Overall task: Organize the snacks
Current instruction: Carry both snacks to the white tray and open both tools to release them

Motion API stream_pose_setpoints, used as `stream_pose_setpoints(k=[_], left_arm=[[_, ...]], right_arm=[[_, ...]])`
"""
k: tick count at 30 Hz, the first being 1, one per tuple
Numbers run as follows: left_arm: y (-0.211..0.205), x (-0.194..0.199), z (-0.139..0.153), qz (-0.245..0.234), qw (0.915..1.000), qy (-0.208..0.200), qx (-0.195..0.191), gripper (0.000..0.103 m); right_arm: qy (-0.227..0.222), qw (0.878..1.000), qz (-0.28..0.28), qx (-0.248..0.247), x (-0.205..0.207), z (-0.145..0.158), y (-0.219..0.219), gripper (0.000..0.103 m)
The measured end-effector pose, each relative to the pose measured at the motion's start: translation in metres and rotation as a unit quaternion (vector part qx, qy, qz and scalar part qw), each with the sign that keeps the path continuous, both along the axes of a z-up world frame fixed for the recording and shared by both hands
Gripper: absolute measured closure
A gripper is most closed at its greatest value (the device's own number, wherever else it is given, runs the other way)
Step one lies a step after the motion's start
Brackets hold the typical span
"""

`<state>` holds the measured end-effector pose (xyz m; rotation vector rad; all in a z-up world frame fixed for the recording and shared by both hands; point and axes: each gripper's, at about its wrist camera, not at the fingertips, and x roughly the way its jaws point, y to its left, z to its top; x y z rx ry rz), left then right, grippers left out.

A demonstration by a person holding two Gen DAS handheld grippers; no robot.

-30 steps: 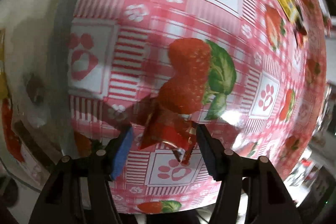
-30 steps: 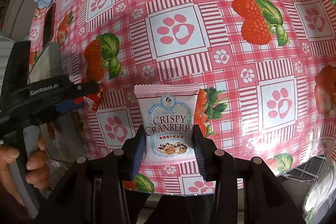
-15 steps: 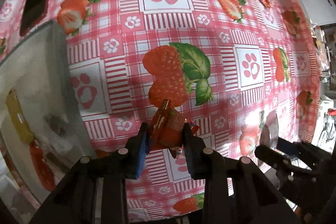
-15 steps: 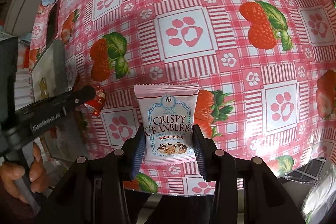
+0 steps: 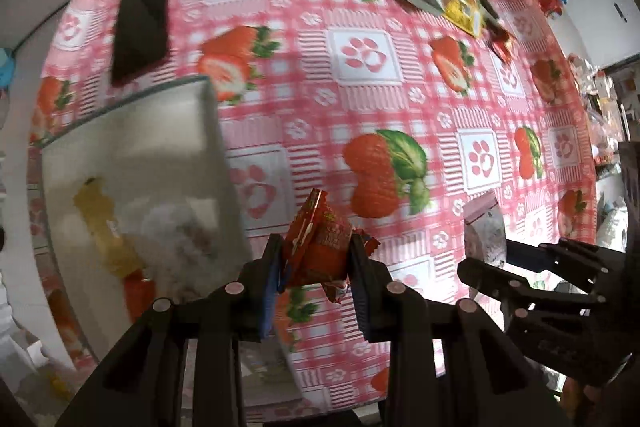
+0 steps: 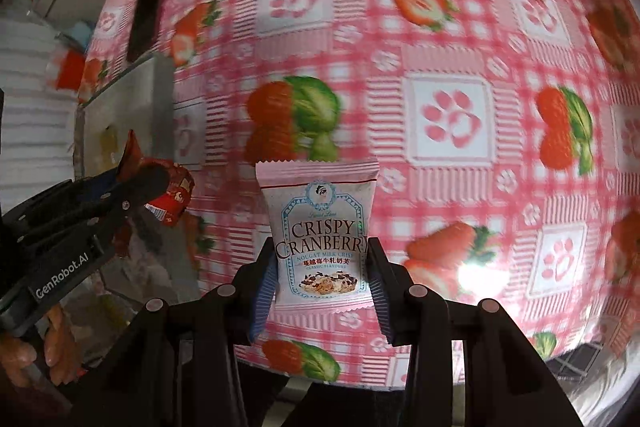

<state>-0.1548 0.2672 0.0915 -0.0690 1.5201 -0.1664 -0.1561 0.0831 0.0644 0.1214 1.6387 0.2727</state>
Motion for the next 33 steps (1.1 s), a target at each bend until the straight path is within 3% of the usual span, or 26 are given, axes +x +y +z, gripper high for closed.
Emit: stream_pose_setpoints(k=[11, 21, 23, 24, 26, 28, 30, 33], left_arm=[[0.071, -0.013, -0.003, 0.067, 0.9974, -0.006, 0.029, 0.068], [0.117, -0.031, -0.022, 0.086, 0.9939, 0.019, 0.066, 0.067], [0.122, -0.036, -0.026, 0.085, 0.9939, 0.022, 0.066, 0.052], [0.124, -0.039, -0.026, 0.087, 0.9934, 0.020, 0.073, 0.050], [0.131, -0.043, -0.027, 0.093, 0.9915, 0.018, 0.089, 0.033], [0.139, -0.048, -0.029, 0.106, 0.9905, 0.024, 0.084, 0.024], [0.146, -0.052, -0.029, 0.113, 0.9907, 0.029, 0.069, 0.024], [0.147, -0.058, -0.029, 0.108, 0.9905, 0.030, 0.079, 0.021]], right_arm=[[-0.012, 0.995, 0.094, 0.010, 0.018, 0.005, 0.093, 0.059], [-0.011, 0.985, 0.172, 0.017, 0.021, -0.001, 0.177, 0.059], [-0.008, 0.982, 0.187, 0.016, 0.018, -0.005, 0.193, 0.059], [-0.006, 0.981, 0.194, 0.015, 0.017, -0.007, 0.199, 0.059], [-0.002, 0.979, 0.202, 0.011, 0.015, -0.011, 0.207, 0.059], [0.005, 0.979, 0.202, 0.009, 0.014, -0.015, 0.212, 0.058], [0.012, 0.980, 0.198, 0.008, 0.015, -0.019, 0.213, 0.053], [0.010, 0.980, 0.199, 0.002, 0.016, -0.023, 0.217, 0.045]])
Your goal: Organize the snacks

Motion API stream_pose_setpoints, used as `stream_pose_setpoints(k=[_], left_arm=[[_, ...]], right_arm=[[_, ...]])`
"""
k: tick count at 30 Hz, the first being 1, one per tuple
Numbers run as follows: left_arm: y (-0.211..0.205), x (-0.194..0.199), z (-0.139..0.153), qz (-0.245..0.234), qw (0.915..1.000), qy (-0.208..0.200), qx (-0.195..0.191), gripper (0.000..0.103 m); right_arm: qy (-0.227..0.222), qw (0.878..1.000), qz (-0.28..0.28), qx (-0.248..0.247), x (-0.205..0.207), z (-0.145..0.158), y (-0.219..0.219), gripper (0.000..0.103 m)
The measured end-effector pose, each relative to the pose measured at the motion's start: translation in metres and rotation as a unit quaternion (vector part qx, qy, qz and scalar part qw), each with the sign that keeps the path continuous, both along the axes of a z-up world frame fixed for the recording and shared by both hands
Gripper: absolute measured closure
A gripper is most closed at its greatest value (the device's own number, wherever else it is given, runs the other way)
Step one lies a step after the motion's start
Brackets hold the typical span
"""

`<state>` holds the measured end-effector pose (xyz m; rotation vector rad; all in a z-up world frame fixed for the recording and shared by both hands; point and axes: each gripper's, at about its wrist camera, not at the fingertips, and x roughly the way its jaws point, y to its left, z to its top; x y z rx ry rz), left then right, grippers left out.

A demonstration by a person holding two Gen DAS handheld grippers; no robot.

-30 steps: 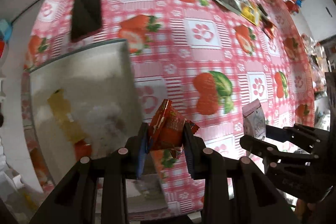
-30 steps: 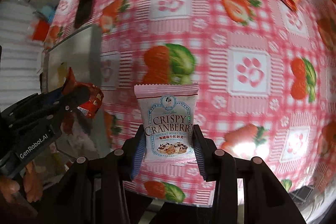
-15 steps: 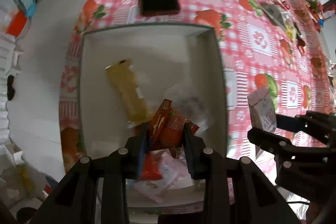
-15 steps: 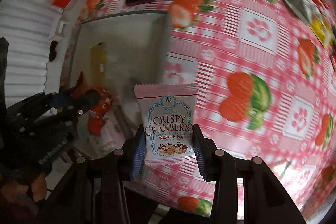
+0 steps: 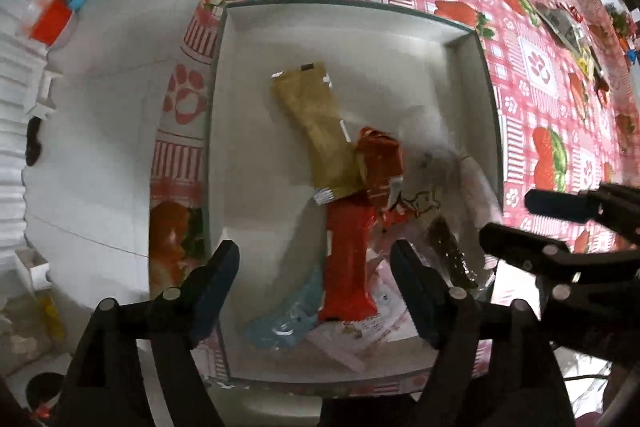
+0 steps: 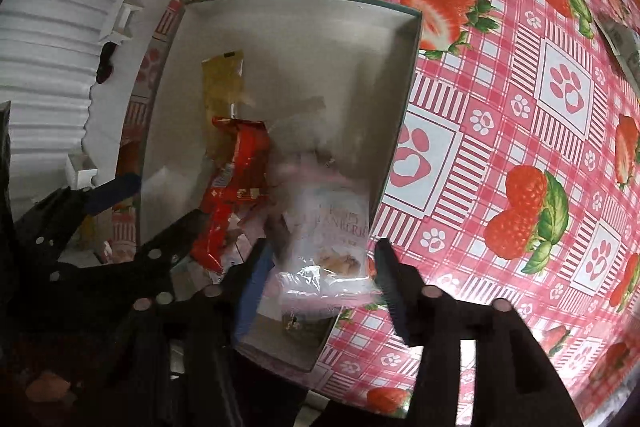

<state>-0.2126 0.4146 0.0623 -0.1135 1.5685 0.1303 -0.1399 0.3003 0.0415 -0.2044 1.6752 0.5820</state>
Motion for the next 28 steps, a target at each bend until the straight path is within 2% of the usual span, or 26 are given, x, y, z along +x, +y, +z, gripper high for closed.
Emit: stream_pose_setpoints(k=[3, 4, 5, 6, 12, 15, 21, 28], left_arm=[[0.000, -0.004, -0.001, -0.003, 1.0000, 0.005, 0.003, 0.014], [-0.001, -0.006, -0.002, -0.003, 0.9999, 0.010, -0.003, 0.010], [-0.001, -0.007, -0.002, -0.003, 0.9999, 0.010, -0.006, 0.009], [-0.002, -0.009, -0.002, -0.005, 0.9999, 0.007, -0.007, 0.009], [-0.011, -0.017, 0.013, -0.022, 0.9991, -0.027, 0.026, 0.009], [-0.011, -0.018, 0.014, -0.021, 0.9994, -0.024, 0.016, 0.009], [-0.011, -0.012, 0.015, -0.021, 0.9994, -0.019, 0.020, 0.009], [-0.012, -0.010, 0.016, -0.023, 0.9988, -0.033, 0.029, 0.009]], right_arm=[[-0.002, 1.000, 0.000, -0.002, 0.001, 0.000, 0.003, 0.045], [-0.002, 1.000, -0.001, -0.002, 0.000, 0.000, 0.003, 0.040], [-0.002, 1.000, -0.002, -0.002, -0.001, 0.000, 0.004, 0.017], [-0.005, 1.000, -0.004, -0.001, 0.000, 0.001, 0.005, 0.005], [-0.022, 1.000, 0.000, -0.009, 0.001, 0.008, 0.006, 0.004], [-0.023, 1.000, -0.001, -0.016, 0.001, 0.009, 0.000, 0.004], [-0.026, 1.000, -0.005, -0.017, 0.000, 0.011, -0.003, 0.004], [-0.024, 1.000, -0.007, -0.015, 0.003, 0.014, -0.012, 0.001]])
